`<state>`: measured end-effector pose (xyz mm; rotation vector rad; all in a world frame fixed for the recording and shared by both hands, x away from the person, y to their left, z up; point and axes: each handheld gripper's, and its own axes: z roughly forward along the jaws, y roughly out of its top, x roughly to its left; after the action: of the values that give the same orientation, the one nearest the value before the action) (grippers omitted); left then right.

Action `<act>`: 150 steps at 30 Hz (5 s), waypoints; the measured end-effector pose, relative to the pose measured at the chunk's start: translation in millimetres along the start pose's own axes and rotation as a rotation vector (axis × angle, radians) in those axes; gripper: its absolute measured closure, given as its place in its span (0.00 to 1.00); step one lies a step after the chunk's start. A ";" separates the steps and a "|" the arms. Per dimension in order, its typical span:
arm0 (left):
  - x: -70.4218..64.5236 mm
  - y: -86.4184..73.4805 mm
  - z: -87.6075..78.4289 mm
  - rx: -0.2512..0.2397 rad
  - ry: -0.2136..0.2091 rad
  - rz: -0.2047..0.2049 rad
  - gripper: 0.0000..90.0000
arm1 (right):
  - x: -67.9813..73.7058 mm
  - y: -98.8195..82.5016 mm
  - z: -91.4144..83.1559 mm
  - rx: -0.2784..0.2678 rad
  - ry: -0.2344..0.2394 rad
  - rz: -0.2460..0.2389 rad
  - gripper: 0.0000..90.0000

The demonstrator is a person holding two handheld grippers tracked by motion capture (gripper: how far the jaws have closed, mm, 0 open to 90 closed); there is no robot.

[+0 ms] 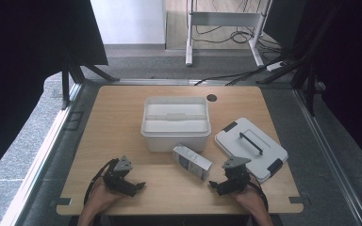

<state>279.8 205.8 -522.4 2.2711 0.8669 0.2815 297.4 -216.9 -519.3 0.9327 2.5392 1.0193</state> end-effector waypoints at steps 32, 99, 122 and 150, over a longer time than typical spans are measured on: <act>-0.3 2.1 1.9 -0.002 0.001 -0.005 0.00 | 0.9 3.7 -3.0 0.023 0.002 0.019 0.03; 0.2 2.2 1.7 0.002 0.001 0.000 0.00 | 90.1 124.9 -10.7 0.489 0.205 -0.350 0.61; 0.1 2.2 1.7 0.001 0.000 -0.001 0.00 | 86.5 138.2 -38.7 0.440 0.289 -0.321 0.50; 13.7 24.6 -9.5 -0.032 -0.045 -0.014 0.00 | -12.5 99.6 -24.6 0.136 0.093 -0.045 0.18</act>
<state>298.7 206.4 -499.5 2.2321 0.8489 0.2349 343.0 -183.2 -432.9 0.8775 2.7229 0.9063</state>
